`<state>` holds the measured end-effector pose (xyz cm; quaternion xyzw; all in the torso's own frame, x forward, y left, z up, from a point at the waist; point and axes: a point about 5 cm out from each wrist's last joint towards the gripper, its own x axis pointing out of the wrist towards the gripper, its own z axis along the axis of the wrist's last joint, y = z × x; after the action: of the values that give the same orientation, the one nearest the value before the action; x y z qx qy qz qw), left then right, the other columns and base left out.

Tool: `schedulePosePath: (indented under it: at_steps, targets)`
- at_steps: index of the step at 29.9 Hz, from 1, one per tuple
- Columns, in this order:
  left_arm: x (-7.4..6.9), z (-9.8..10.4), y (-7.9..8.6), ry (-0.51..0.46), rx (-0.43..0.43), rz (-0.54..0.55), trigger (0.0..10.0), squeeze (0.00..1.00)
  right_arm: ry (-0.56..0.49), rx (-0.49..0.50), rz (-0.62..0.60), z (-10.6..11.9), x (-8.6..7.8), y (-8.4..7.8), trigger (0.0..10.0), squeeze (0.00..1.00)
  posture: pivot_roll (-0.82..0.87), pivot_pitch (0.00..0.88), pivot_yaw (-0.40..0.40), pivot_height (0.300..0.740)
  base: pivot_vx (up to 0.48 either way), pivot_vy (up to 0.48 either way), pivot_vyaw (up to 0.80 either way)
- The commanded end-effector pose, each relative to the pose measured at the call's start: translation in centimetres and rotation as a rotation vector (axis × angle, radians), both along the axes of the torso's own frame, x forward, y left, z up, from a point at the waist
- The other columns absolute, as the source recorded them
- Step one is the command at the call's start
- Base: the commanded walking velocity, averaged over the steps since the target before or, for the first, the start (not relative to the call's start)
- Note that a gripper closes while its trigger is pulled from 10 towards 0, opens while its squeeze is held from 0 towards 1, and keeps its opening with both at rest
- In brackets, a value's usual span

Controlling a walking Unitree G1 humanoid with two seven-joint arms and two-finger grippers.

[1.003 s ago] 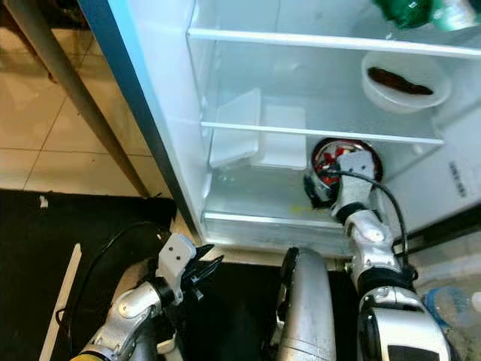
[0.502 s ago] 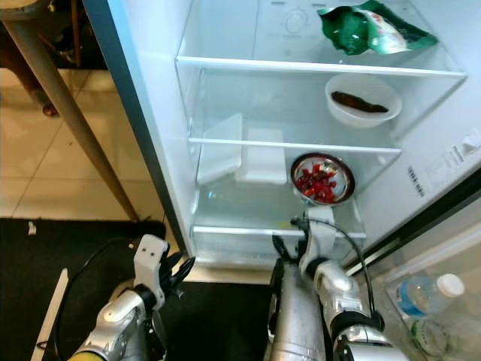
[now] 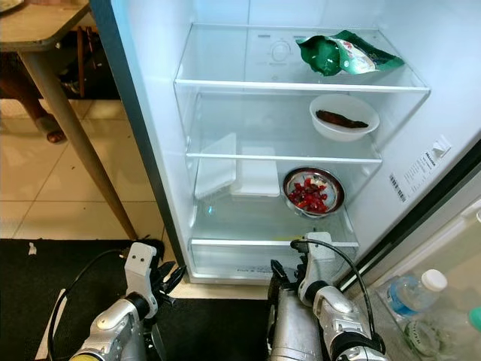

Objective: Restocking fridge

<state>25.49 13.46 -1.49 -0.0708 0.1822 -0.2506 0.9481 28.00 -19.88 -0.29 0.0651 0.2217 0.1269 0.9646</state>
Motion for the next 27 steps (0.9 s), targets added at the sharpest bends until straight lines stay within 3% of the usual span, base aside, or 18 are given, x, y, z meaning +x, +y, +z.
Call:
schedulePosePath:
  at_steps: [1,18,27]
  targets:
    - [-0.7,-0.7,0.1,0.039,0.007,-0.006,10.0,0.00,0.032,0.005,0.002,-0.6,-0.6,0.0,10.0,0.00,0.04,0.120,0.026,0.435,0.000,0.000,0.00]
    - [-2.4,-2.5,1.2,0.159,-0.005,0.028,10.0,0.00,0.007,0.026,0.039,-0.2,-0.1,0.7,10.0,0.00,0.03,0.120,0.029,0.520,0.000,0.000,0.00]
    - [-2.7,-2.7,1.3,0.174,-0.006,0.032,10.0,0.00,0.008,0.024,0.045,-0.2,-0.2,0.7,10.0,0.00,0.03,0.120,0.028,0.544,0.000,0.000,0.00]
